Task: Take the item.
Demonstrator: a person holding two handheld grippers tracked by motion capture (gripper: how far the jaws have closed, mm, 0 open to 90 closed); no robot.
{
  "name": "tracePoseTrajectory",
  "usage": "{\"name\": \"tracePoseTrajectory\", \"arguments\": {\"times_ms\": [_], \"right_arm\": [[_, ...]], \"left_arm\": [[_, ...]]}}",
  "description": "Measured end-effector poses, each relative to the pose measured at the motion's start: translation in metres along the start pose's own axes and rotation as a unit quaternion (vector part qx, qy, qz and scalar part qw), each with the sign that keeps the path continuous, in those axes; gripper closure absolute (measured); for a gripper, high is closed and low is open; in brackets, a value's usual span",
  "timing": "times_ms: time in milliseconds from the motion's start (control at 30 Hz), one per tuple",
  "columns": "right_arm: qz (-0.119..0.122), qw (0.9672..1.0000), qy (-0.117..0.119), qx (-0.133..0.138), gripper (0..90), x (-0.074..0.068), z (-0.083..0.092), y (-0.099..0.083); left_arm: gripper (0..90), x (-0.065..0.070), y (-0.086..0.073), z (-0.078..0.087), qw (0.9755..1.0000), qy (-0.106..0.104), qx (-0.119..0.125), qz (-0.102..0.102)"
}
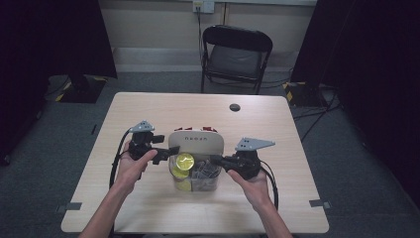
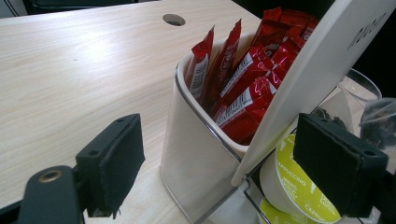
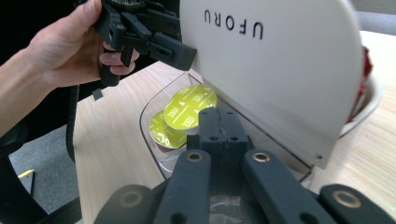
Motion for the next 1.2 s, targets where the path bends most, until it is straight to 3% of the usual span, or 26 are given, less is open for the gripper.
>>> {"name": "tracePoseTrajectory", "arguments": {"times_ms": [567,1200], "right_arm": [[0.001,0.9997,-0.012,0.022,90.0,0.003,0.024,0.008],[-0.010,0.9975,-0.045,0.053,90.0,0.023,0.061,0.016]], "left_arm": [[15.6,0.000,0.000,0.000,1.0000,-0.002,0.001,0.003],[15.5,0.000,0.000,0.000,1.0000,-0.002,0.002,0.004]]}}
Point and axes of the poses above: each handheld gripper's, and its own axes: z roughly backward along the jaws, y roughly out of its top, x roughly to its right, the point moved 7 cm from there along -z, roughly forward along the jaws
